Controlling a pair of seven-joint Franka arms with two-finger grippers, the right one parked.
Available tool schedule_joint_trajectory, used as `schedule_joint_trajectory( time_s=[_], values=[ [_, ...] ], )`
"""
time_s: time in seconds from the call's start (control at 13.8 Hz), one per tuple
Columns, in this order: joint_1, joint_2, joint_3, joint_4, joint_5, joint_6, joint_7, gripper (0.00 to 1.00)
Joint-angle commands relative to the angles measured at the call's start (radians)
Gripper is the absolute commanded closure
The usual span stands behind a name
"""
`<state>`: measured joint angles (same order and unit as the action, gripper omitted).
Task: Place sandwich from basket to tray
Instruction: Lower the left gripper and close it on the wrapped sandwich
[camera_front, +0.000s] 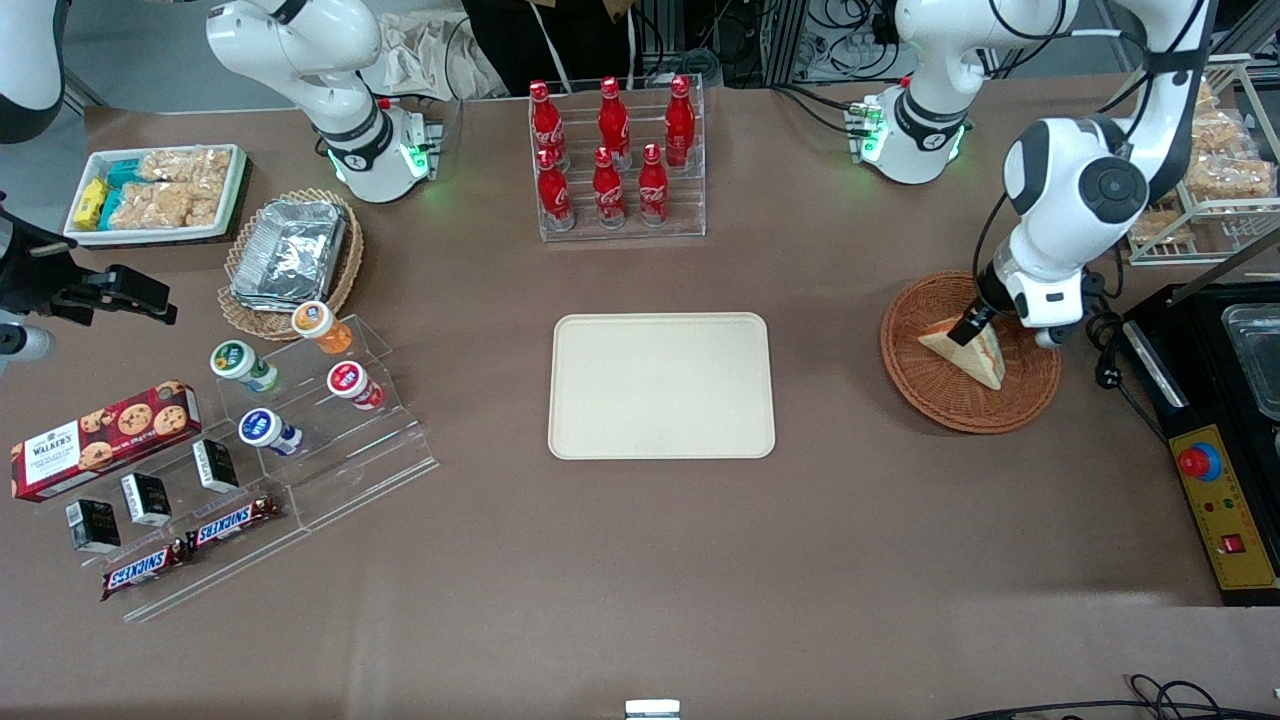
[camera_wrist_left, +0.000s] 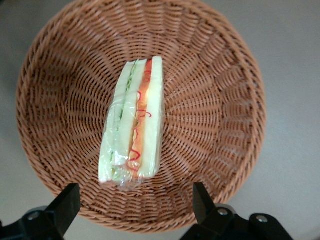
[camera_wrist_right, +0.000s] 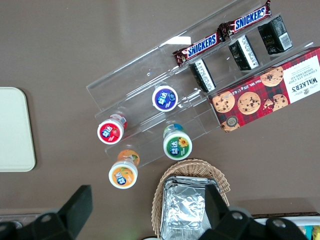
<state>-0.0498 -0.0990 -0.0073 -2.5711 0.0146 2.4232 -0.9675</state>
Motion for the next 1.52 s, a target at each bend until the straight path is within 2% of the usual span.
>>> schedule_joint_trajectory(
  time_s=[0.0,0.43,0.58,0.65,0.72,0.79,0.87,0.94,1.16,1.44],
  values=[
    [0.007,0.060,-0.002,-0.001,-0.004,0.062,-0.054,0.00],
    [0.007,0.173,0.003,0.002,-0.005,0.160,-0.114,0.01],
    [0.007,0.173,0.003,0.005,-0.005,0.160,-0.129,0.11],
    [0.007,0.173,0.004,0.006,-0.005,0.161,-0.131,0.18],
    [0.008,0.173,0.006,0.006,-0.004,0.162,-0.132,0.31],
    [0.008,0.173,0.007,0.008,-0.004,0.162,-0.132,0.51],
    [0.008,0.173,0.007,0.011,-0.004,0.162,-0.132,0.65],
    [0.008,0.170,0.007,0.011,-0.004,0.160,-0.132,0.73],
    [0.007,0.141,0.006,0.012,-0.004,0.143,-0.128,0.74],
    [0.007,0.029,0.003,0.054,0.016,-0.057,-0.106,0.74]
  ],
)
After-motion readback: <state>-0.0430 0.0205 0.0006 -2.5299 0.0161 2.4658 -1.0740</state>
